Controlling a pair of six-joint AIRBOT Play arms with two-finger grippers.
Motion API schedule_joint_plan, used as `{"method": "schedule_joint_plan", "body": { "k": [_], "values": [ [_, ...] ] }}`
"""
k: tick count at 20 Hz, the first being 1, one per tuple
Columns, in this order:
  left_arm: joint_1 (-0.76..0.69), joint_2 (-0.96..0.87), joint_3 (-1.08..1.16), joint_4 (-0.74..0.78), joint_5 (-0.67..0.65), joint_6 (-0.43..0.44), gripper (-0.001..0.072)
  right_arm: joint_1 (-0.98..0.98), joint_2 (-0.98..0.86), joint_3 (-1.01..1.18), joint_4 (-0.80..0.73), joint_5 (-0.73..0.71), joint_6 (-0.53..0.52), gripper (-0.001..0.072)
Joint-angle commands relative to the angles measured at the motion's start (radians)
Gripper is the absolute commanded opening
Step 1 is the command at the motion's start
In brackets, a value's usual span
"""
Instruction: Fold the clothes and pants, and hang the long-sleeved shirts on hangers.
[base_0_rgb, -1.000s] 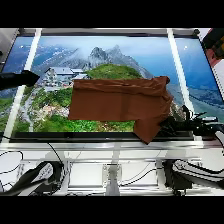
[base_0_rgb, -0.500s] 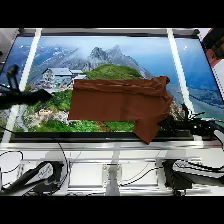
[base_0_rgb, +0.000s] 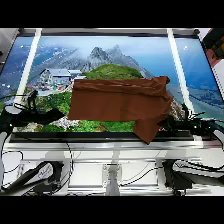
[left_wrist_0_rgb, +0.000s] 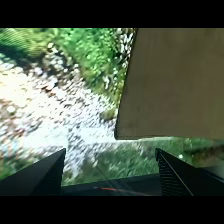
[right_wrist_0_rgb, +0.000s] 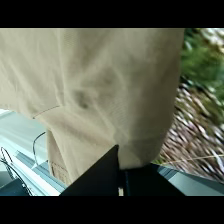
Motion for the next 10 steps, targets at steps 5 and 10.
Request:
{"method": "schedule_joint_plan", "body": {
  "k": [5,10],
  "values": [
    [-0.14,-0.058,-0.039,-0.051,0.113,0.032,0.0479,-0.001,0.0,0.001,0.004,0.011,0.0,0.0017],
    [-0.167,-0.158,-0.039,-0.077,0.164,0.032,0.0479,-0.001,0.0,0.001,0.004,0.03,0.0,0.0017]
  ]
}}
